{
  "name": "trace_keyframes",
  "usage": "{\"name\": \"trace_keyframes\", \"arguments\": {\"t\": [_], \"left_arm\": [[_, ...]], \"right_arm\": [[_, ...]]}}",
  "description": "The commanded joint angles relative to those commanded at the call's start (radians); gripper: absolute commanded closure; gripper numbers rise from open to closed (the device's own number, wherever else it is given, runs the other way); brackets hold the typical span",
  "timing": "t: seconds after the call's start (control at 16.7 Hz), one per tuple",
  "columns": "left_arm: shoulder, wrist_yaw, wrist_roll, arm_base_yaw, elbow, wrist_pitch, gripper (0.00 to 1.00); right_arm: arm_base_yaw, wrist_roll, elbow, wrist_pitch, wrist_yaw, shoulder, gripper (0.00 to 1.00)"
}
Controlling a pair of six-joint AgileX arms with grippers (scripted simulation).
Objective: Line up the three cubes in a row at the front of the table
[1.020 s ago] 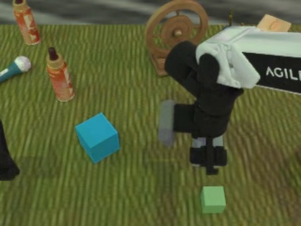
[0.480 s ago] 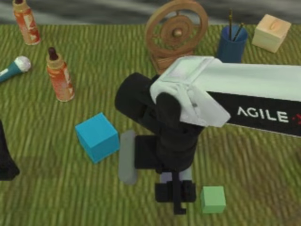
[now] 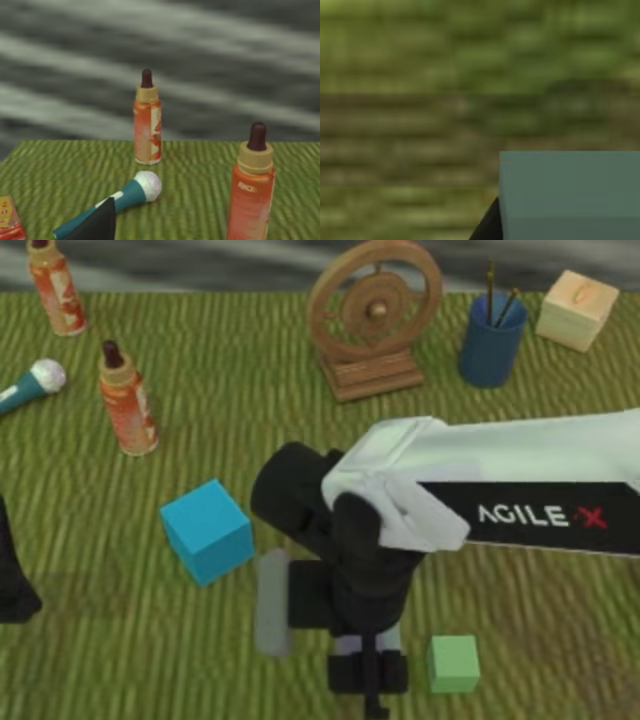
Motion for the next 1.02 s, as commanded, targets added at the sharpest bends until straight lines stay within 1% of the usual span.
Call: {"name": "trace_keyframes", "arguments": {"t": [0.12,0.36,1.02], "left_arm": [[0.000,0.000,0.000,0.000,0.000,0.000,0.00],[0.000,0.000,0.000,0.000,0.000,0.000,0.00],[0.000,0.000,0.000,0.000,0.000,0.000,0.00]], "right_arm": [[0.000,0.001,-0.032,0.049,0.000,0.019,1.00],[0.000,0.001,-0.038,0.058,0.000,0.024,1.00],[0.000,0.001,-0.038,0.058,0.000,0.024,0.17]]}}
